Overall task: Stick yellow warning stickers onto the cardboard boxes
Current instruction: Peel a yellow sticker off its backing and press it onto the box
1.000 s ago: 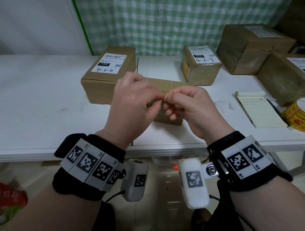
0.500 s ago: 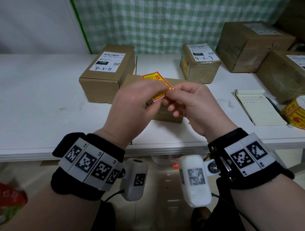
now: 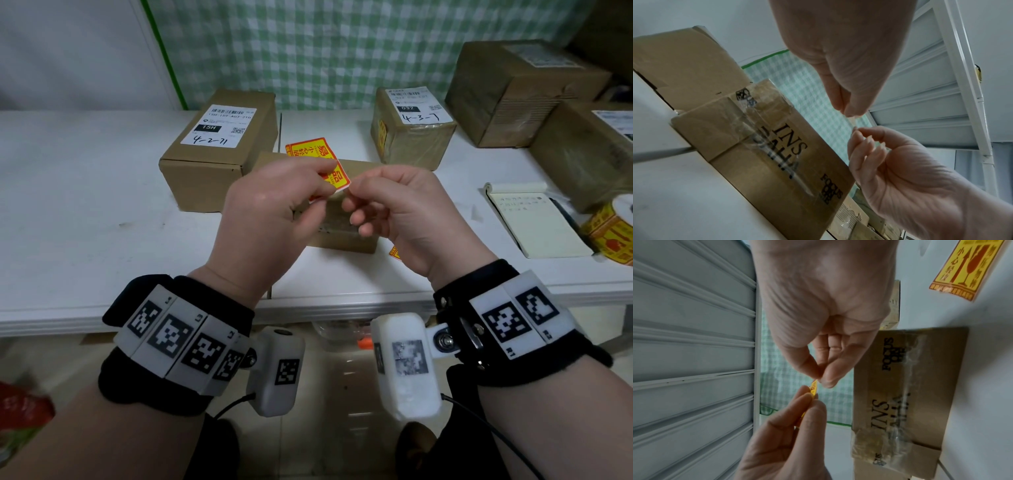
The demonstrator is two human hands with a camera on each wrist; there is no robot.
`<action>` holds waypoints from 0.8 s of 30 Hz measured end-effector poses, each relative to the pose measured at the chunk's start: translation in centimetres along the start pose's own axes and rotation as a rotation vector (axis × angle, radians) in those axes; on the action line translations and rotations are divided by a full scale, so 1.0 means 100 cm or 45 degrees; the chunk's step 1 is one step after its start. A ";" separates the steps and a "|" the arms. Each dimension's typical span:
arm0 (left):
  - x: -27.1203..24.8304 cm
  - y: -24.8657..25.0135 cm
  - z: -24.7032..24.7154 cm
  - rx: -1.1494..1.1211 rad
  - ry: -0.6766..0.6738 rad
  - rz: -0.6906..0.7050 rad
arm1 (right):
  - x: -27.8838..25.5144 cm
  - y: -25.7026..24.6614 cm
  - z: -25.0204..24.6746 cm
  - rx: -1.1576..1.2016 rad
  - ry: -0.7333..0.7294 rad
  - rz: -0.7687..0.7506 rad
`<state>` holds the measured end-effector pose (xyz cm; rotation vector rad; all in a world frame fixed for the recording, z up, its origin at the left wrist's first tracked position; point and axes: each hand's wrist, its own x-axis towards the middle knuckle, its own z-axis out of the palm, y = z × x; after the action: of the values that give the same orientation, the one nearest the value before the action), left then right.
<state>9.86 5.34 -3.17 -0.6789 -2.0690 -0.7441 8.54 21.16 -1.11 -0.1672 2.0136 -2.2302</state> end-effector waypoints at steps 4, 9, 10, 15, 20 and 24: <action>-0.001 0.000 0.001 -0.001 -0.009 -0.008 | 0.001 0.001 0.000 0.004 0.016 -0.010; 0.000 0.003 0.001 -0.011 -0.013 -0.036 | 0.002 0.002 0.000 0.027 0.028 -0.023; 0.000 0.004 0.000 -0.019 -0.015 -0.051 | 0.002 0.002 0.000 0.031 0.028 -0.034; 0.004 0.011 -0.003 -0.095 -0.035 -0.188 | 0.001 0.002 0.002 0.004 0.020 -0.121; 0.005 0.010 -0.004 -0.070 -0.033 -0.280 | 0.001 0.006 0.004 -0.126 0.027 -0.285; 0.005 0.008 -0.007 -0.084 -0.068 -0.339 | -0.001 0.008 0.006 -0.289 0.024 -0.434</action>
<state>10.48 5.47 -2.19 -0.4671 -2.2184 -0.9564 8.72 20.53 -1.88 -0.5535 2.4008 -2.1770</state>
